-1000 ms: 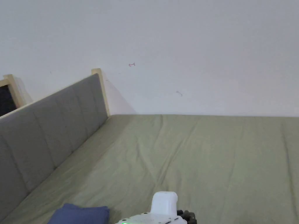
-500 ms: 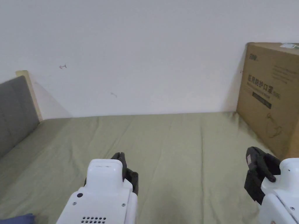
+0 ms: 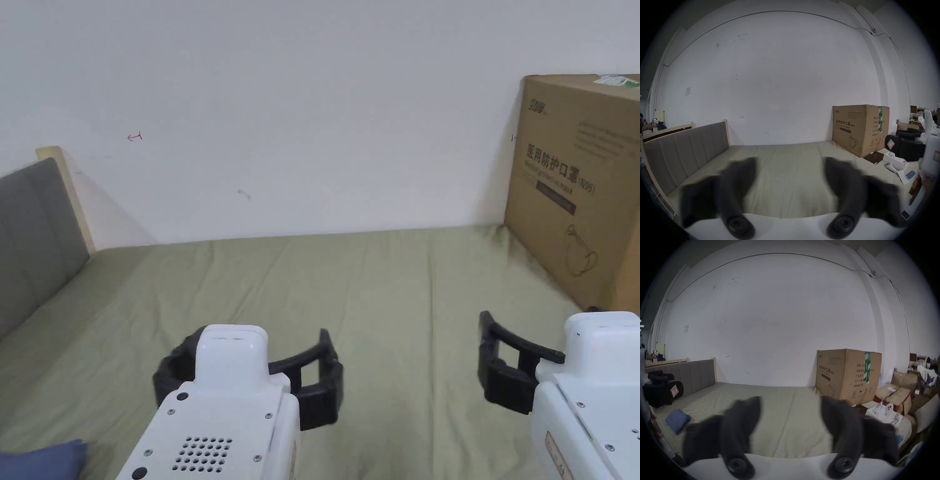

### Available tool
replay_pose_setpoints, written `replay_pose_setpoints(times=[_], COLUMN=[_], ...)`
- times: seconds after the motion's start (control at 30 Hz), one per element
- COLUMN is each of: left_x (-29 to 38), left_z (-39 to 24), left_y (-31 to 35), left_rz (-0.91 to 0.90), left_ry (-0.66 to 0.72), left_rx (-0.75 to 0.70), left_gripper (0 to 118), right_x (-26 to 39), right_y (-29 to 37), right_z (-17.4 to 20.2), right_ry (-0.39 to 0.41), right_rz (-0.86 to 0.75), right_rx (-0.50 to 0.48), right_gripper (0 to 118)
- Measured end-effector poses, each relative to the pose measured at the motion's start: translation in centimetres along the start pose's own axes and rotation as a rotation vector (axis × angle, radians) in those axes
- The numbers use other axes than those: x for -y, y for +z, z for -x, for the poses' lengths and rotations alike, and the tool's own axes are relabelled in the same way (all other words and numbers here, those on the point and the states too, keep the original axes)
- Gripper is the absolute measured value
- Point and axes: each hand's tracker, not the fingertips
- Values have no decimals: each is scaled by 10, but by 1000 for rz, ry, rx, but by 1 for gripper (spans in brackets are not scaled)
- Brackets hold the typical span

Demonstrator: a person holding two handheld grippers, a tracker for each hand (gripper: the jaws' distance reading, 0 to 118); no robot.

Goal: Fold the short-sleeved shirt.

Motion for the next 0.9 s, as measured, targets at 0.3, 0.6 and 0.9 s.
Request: replay_pose_setpoints(times=[0.3, 0.6, 0.9], left_x=[-4, -10, -8], left_z=[-3, 2, 8], left_y=[-2, -2, -2], left_rz=[-21, -22, -3], left_ry=[4, 58, 62], left_rx=[1, 14, 13], left_gripper=[118, 118, 118], right_x=[-7, -9, -5], right_y=[5, 0, 0], right_z=[0, 4, 11], right_ry=[-3, -8, 10], right_rz=[-34, -2, 16], right_rx=[-17, -36, -55], right_gripper=[118, 118, 118])
